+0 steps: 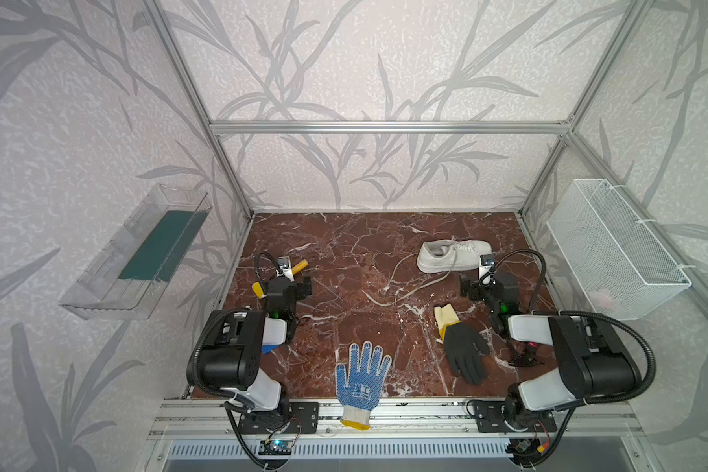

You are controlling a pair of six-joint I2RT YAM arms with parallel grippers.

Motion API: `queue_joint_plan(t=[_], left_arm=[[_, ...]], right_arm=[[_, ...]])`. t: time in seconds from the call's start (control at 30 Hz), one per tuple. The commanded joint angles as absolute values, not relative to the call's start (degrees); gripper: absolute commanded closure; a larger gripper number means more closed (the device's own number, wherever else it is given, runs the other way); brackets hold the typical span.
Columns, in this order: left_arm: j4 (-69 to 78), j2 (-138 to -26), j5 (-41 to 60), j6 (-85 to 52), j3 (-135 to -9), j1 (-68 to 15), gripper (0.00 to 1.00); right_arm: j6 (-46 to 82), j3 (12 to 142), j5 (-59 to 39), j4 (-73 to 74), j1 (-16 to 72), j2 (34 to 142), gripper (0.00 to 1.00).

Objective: Tie the shoes

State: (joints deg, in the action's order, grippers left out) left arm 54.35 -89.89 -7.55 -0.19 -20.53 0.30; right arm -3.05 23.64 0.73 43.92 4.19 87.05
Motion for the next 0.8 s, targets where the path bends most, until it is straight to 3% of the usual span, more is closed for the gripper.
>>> queue_joint_plan(t=[0.0,0.77], left_arm=[[55.06,-89.99,-8.17,-0.93,-21.25,0.33,0.01],[54.63,-89.96,-8.96,-1.33,-21.45,0.3,0.01]], right_arm=[[-3.31,24.17,0.33,45.62,4.31,87.36,0.01],[-3.25,24.17,0.26,45.62,4.31,87.36,0.01]])
